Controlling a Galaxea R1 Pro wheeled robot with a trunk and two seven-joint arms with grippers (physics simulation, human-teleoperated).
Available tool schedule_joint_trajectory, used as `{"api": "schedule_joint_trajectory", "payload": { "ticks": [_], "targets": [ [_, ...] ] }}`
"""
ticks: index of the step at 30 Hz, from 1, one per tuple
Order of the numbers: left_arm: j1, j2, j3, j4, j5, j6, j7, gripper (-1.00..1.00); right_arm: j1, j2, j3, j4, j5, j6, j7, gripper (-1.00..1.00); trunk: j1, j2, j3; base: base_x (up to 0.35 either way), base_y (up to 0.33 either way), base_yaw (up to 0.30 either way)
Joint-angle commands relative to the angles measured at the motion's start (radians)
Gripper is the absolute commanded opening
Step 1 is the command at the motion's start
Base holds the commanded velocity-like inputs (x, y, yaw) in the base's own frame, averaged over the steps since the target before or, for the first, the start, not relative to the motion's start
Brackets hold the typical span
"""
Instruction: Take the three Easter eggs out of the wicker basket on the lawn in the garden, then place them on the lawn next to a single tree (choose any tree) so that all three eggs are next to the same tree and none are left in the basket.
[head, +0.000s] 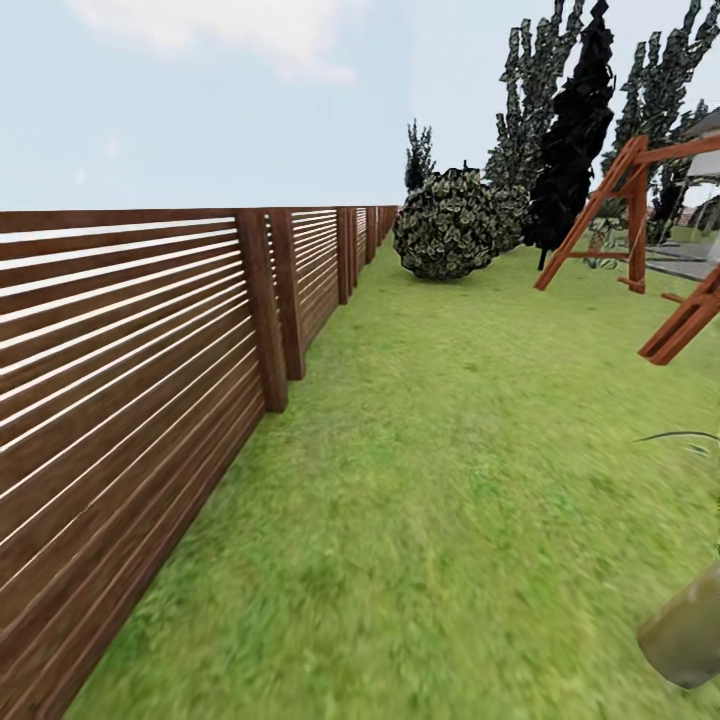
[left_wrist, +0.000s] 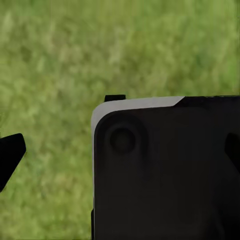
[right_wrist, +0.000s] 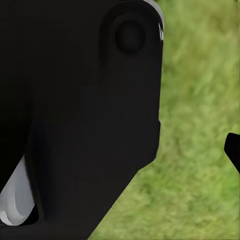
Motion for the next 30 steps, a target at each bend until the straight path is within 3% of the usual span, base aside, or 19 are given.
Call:
{"api": "schedule_joint_trajectory", "payload": {
  "ticks": [1, 7, 19, 30],
  "targets": [
    [-0.001, 0.0, -0.001, 0.001, 0.0, -0.003, 0.0, 1.0, 0.0, 0.0, 0.0, -0.001, 0.0, -0.002, 0.0, 1.0, 0.001, -0.001, -0.001, 0.317, 0.084, -0.193],
    [-0.001, 0.0, -0.001, 0.001, 0.0, -0.003, 0.0, 1.0, 0.0, 0.0, 0.0, -0.001, 0.0, -0.002, 0.0, 1.0, 0.001, -0.001, -0.001, 0.322, 0.042, -0.21],
    [-0.001, 0.0, -0.001, 0.001, 0.0, -0.003, 0.002, 1.0, 0.0, 0.001, 0.001, -0.001, 0.0, -0.002, 0.0, 1.0, 0.001, -0.001, -0.001, 0.329, 0.003, -0.034],
    [0.0, 0.0, -0.002, 0.0, 0.0, -0.003, 0.001, 1.0, 0.0, 0.001, 0.002, -0.002, 0.0, -0.002, 0.0, 1.0, 0.001, -0.001, 0.001, 0.335, 0.0, -0.161]
  ]
}}
